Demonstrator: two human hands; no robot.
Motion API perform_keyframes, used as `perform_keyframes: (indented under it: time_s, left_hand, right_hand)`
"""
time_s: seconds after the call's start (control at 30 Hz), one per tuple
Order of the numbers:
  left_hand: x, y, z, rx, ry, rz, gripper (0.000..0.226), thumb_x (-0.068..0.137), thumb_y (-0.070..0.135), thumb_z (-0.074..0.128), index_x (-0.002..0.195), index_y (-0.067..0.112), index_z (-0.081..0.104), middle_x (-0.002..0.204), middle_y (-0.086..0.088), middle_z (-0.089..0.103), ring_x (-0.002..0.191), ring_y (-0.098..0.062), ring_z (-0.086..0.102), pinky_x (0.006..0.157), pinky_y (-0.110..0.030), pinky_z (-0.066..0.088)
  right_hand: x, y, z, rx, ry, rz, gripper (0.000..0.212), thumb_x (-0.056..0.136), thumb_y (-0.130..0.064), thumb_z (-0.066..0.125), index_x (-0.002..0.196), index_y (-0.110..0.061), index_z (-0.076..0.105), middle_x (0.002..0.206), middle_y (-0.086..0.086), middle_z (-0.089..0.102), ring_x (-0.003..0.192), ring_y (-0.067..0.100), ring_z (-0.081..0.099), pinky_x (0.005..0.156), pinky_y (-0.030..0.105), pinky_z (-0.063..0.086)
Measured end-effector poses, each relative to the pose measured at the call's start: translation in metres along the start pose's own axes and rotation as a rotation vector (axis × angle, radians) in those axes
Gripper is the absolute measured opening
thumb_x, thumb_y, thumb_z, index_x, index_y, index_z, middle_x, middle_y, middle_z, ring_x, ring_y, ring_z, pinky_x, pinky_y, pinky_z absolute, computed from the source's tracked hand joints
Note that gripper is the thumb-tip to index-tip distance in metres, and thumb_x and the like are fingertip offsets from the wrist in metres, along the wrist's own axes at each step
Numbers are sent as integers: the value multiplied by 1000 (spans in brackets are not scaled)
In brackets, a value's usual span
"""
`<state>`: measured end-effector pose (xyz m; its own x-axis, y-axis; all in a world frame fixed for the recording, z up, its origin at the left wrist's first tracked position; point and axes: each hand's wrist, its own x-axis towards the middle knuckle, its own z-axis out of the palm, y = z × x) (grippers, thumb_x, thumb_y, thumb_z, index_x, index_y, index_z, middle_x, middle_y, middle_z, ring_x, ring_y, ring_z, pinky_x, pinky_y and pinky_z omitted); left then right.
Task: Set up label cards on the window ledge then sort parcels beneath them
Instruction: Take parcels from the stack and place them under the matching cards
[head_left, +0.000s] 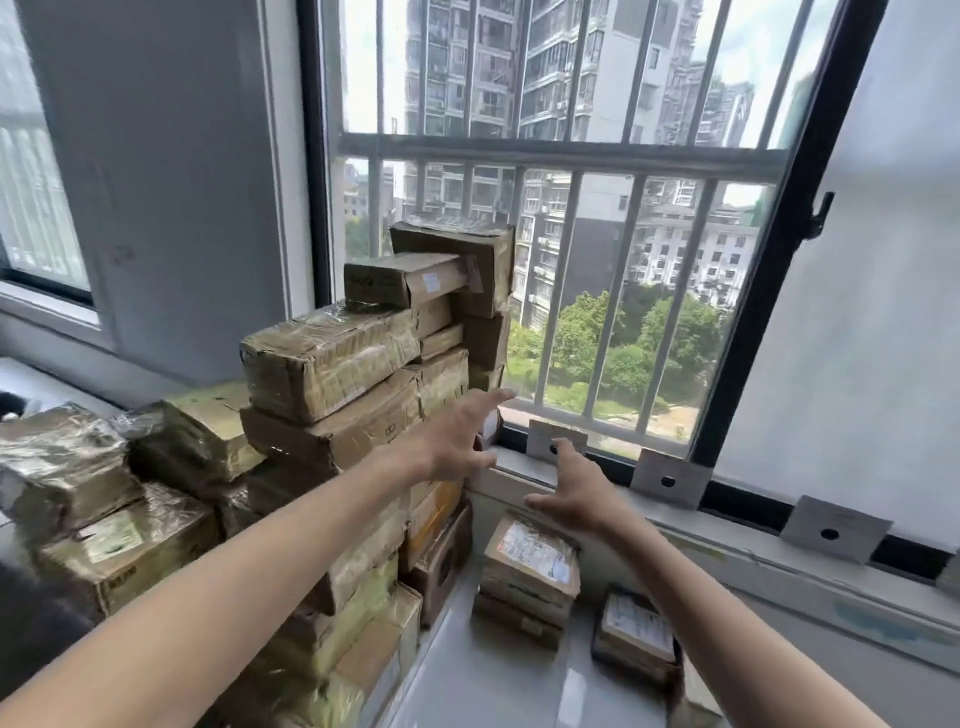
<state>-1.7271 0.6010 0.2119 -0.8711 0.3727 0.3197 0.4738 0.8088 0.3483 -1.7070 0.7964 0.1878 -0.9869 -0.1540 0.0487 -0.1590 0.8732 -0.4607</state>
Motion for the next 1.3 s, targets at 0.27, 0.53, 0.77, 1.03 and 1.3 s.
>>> perform_keyframes:
  time_s: [0.27, 0.53, 0.77, 1.03, 1.3]
  left_hand:
    - [-20, 0, -98, 255, 122, -80, 80, 84, 24, 73, 149, 31, 26, 141, -9, 45, 114, -26, 57, 91, -35, 55]
    - [-3, -46, -165, 318, 223, -384, 96, 72, 55, 80, 149, 27, 29, 149, -13, 34, 127, -35, 49, 99, -46, 49]
    - [41, -107, -207, 302, 156, -313, 101, 74, 72, 67, 155, 33, 19, 162, -13, 17, 143, -39, 32, 113, -53, 36]
    - [111, -171, -240, 294, 129, -238, 77, 94, 60, 49, 156, 29, 16, 163, -15, 13, 147, -39, 22, 117, -56, 26]
    - [185, -217, -224, 256, 90, -210, 69, 99, 62, 34, 157, 32, 12, 164, -12, 18, 147, -38, 22, 118, -57, 20]
  right_hand:
    - [-9, -54, -25, 76, 7, -132, 76, 87, -22, 77, 146, -9, 32, 145, 15, 50, 129, 28, 50, 102, 29, 39]
    - [19, -105, -49, -6, 60, -198, 74, 86, -21, 78, 144, -8, 35, 145, 16, 48, 132, 28, 45, 105, 30, 37]
    - [81, -151, -54, -66, 98, -166, 72, 86, -18, 78, 143, -9, 35, 144, 14, 48, 128, 26, 48, 98, 21, 36]
    - [156, -177, -80, -237, 182, -76, 98, 85, -27, 78, 156, -11, 14, 157, 18, 30, 143, 35, 34, 119, 42, 29]
    - [230, -172, -102, -270, 237, 1, 95, 86, -22, 77, 156, -7, 14, 157, 20, 32, 143, 36, 33, 117, 39, 30]
